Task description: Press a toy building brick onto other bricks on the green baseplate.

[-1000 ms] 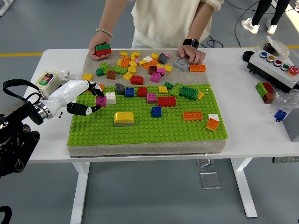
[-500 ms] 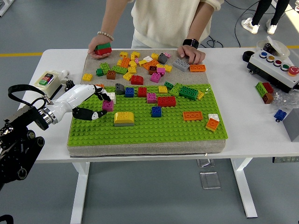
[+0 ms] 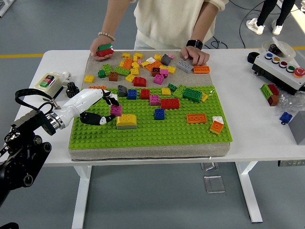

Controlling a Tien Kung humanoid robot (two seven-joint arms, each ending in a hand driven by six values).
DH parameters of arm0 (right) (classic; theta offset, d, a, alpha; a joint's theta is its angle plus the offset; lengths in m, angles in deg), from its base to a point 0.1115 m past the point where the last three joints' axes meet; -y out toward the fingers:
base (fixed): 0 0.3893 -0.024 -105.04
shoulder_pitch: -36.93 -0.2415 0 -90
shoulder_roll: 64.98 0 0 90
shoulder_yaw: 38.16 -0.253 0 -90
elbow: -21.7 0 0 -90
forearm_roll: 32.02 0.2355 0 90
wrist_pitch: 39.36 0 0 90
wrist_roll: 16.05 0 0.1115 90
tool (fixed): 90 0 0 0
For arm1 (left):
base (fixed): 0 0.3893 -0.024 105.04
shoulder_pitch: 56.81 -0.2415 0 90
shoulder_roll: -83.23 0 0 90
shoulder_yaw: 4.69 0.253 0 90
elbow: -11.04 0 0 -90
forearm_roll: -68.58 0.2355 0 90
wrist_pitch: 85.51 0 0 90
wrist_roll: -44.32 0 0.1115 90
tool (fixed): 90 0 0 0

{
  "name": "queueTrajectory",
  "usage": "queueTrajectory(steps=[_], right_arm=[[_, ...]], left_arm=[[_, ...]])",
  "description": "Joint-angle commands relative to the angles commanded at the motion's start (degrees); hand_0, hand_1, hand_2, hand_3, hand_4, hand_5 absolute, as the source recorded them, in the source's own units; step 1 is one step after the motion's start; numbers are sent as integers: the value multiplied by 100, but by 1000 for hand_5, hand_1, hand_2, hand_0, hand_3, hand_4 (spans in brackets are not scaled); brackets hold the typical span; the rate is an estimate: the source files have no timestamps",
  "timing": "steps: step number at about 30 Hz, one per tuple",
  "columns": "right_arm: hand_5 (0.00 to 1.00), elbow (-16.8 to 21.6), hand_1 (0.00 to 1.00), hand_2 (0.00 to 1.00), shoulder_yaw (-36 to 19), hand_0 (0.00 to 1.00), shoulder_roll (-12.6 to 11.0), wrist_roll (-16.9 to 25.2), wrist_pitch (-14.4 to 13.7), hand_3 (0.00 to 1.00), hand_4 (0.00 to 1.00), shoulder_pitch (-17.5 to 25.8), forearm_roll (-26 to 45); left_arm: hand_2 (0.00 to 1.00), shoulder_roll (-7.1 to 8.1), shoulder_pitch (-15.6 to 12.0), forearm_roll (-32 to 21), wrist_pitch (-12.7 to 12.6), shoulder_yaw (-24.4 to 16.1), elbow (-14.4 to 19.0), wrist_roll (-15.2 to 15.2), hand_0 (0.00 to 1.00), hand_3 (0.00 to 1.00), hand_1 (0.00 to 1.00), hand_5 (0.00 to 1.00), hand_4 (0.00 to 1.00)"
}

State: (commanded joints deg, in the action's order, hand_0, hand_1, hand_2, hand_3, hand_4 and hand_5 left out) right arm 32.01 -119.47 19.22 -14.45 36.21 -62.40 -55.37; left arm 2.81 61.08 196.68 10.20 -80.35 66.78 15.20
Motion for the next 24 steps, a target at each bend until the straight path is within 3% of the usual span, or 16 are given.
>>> queueTrajectory(steps=[24], right_arm=[[497, 0, 654, 704, -19, 733, -20, 3, -15, 588, 916, -8, 8]], left_arm=[[563, -322, -30, 48, 62, -44, -34, 108, 607, 542, 562, 2, 708]])
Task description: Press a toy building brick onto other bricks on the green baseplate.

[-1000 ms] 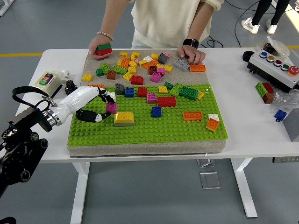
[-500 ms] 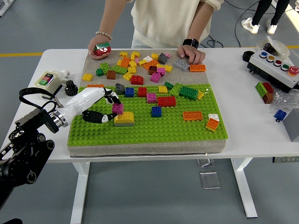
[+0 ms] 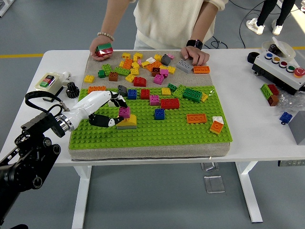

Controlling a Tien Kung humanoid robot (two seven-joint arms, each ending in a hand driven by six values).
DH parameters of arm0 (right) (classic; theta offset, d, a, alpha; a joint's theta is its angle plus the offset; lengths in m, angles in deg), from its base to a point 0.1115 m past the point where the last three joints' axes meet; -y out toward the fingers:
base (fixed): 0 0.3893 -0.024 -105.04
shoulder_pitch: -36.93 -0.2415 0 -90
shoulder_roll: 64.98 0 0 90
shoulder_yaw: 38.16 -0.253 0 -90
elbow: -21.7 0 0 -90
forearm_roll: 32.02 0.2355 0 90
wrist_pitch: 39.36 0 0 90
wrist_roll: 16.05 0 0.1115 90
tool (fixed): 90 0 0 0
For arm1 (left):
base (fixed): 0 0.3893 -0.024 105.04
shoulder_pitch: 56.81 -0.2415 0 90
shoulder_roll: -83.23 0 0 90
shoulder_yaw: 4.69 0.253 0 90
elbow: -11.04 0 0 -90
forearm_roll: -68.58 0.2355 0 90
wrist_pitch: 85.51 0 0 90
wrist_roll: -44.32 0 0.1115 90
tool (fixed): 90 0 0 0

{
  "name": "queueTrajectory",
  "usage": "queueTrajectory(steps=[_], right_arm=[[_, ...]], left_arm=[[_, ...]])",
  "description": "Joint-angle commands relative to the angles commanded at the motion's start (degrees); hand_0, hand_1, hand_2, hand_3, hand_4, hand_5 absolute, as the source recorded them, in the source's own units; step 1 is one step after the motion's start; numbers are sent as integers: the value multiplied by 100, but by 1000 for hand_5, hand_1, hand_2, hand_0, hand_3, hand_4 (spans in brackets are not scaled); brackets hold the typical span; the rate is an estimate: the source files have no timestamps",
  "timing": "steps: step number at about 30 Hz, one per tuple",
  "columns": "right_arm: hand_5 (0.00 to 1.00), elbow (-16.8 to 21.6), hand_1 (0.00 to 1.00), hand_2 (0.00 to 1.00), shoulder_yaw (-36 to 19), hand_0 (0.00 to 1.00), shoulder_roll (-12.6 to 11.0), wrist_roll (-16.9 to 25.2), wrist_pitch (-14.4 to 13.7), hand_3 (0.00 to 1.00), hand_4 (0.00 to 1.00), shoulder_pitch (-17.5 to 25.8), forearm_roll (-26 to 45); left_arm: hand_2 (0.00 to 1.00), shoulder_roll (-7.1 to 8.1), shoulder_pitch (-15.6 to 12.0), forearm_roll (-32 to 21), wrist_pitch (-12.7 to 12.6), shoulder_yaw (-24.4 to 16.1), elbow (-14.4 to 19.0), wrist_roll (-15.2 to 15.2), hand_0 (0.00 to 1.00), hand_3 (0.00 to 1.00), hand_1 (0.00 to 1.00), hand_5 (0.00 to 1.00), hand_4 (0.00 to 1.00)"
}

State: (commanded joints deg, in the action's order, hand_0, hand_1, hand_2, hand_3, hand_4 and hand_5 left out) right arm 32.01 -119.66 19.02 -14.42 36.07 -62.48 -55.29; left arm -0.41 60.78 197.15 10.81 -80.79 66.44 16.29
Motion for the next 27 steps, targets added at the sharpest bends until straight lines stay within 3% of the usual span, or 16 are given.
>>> queueTrajectory(steps=[27], right_arm=[[496, 0, 654, 704, 14, 733, 0, -28, -13, 588, 916, -9, -11]], left_arm=[[572, -79, 41, 7, -7, 10, -191, -39, 611, 552, 575, 2, 706]])
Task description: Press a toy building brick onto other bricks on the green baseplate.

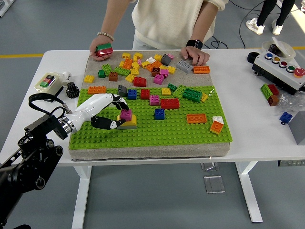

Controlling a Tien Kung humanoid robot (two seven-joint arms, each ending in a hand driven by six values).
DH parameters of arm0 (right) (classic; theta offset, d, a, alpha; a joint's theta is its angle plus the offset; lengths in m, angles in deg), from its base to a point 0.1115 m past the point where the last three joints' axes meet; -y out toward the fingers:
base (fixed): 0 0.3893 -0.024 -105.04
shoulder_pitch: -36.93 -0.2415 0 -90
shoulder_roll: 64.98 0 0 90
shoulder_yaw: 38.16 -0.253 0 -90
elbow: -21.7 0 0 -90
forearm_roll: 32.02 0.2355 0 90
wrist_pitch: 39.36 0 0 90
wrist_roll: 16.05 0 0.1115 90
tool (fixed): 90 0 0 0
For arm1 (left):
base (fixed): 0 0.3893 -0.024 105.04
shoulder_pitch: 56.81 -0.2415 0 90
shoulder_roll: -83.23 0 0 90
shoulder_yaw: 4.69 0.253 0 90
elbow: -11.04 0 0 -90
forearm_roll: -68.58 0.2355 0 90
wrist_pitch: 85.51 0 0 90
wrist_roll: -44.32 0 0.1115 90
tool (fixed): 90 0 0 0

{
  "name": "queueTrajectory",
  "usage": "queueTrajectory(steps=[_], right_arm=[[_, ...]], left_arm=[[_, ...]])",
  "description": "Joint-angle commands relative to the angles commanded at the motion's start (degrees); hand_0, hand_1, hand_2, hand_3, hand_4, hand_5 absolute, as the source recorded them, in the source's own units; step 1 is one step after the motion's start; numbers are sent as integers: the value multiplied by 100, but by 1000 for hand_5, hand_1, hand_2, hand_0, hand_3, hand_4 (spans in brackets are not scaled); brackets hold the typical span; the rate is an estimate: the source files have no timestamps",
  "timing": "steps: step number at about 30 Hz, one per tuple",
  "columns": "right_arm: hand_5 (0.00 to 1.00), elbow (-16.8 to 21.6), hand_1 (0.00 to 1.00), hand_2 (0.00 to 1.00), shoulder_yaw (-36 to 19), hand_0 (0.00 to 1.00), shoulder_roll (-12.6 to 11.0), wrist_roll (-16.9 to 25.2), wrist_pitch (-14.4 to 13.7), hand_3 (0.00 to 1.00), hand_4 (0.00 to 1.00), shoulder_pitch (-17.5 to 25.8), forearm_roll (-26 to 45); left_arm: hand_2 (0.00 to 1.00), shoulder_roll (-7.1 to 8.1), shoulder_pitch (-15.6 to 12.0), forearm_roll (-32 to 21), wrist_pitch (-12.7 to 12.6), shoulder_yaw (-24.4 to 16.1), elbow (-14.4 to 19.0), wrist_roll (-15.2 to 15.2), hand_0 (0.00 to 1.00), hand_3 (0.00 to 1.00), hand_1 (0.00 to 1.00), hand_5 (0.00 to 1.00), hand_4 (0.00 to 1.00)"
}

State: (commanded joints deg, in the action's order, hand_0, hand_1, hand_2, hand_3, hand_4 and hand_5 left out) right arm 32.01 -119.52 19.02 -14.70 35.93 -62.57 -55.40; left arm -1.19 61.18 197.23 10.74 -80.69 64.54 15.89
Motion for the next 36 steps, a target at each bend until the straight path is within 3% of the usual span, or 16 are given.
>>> queueTrajectory(steps=[36], right_arm=[[497, 0, 654, 704, 11, 734, 3, -14, 11, 589, 916, -9, 2]], left_arm=[[572, -46, 101, 40, 6, -10, -209, -74, 625, 545, 579, 23, 702]])
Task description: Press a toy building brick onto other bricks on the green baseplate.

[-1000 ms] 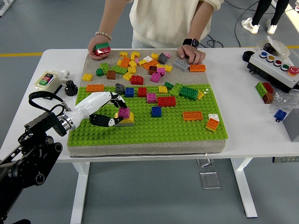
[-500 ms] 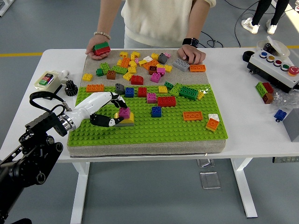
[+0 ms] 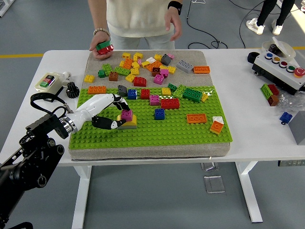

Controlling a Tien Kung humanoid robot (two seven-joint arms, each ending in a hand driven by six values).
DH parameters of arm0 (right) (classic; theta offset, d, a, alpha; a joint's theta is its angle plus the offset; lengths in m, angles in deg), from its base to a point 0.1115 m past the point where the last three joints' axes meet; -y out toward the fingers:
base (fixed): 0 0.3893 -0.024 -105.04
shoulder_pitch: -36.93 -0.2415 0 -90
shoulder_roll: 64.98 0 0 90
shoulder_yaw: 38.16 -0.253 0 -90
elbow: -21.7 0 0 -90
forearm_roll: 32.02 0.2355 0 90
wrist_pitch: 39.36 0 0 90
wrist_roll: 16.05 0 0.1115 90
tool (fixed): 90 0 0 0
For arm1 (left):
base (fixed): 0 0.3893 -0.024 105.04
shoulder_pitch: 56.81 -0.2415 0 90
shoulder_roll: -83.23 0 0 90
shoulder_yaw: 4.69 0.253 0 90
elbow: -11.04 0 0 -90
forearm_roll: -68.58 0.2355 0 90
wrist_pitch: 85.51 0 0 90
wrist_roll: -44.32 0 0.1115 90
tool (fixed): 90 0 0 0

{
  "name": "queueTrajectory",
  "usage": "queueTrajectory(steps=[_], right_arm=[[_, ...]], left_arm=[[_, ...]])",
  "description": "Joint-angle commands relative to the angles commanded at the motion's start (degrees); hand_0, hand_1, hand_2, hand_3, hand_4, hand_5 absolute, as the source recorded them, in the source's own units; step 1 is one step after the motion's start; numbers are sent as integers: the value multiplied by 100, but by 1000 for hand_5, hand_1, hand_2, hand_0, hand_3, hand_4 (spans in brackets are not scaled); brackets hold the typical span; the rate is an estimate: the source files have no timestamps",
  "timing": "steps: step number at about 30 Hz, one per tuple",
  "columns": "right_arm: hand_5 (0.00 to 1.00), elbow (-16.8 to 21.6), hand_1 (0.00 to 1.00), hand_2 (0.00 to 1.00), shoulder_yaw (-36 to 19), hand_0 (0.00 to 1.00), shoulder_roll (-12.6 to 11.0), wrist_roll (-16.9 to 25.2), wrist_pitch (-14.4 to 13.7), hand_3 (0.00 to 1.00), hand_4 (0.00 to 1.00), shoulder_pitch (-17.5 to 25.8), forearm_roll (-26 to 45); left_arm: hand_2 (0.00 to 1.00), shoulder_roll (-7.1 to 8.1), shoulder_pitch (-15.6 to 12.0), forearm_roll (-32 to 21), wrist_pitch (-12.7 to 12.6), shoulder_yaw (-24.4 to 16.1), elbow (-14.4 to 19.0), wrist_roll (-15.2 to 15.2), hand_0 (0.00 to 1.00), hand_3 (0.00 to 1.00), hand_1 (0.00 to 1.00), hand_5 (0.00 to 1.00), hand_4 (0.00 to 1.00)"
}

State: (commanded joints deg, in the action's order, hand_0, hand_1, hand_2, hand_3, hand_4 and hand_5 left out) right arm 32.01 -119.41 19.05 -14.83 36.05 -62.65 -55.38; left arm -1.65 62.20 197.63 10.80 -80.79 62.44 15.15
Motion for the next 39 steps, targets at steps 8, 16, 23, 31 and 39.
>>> queueTrajectory(steps=[8, 16, 23, 31, 39], right_arm=[[496, 0, 654, 704, -11, 734, -2, -3, 5, 589, 916, -8, 6], [496, 0, 654, 705, -20, 735, -2, -1, 10, 590, 916, -10, 10], [496, 0, 654, 704, -26, 735, -5, -3, 14, 590, 916, -7, 4], [496, 0, 654, 704, -16, 736, -2, -1, 13, 590, 915, -6, 11], [496, 0, 654, 704, 6, 737, 5, 9, -5, 590, 915, -5, 10]], left_arm=[[570, -9, 15, 26, 15, -3, -15, -3, 626, 544, 577, 34, 727], [568, -12, 22, 61, 19, -25, -48, -16, 628, 543, 579, 49, 750], [567, -22, 27, 88, 12, -27, -86, -15, 633, 541, 579, 45, 762], [567, -22, 33, 89, 1, -33, -108, -12, 637, 540, 581, 55, 778], [565, -24, 29, 78, -5, -37, -109, -11, 642, 539, 582, 59, 795]])
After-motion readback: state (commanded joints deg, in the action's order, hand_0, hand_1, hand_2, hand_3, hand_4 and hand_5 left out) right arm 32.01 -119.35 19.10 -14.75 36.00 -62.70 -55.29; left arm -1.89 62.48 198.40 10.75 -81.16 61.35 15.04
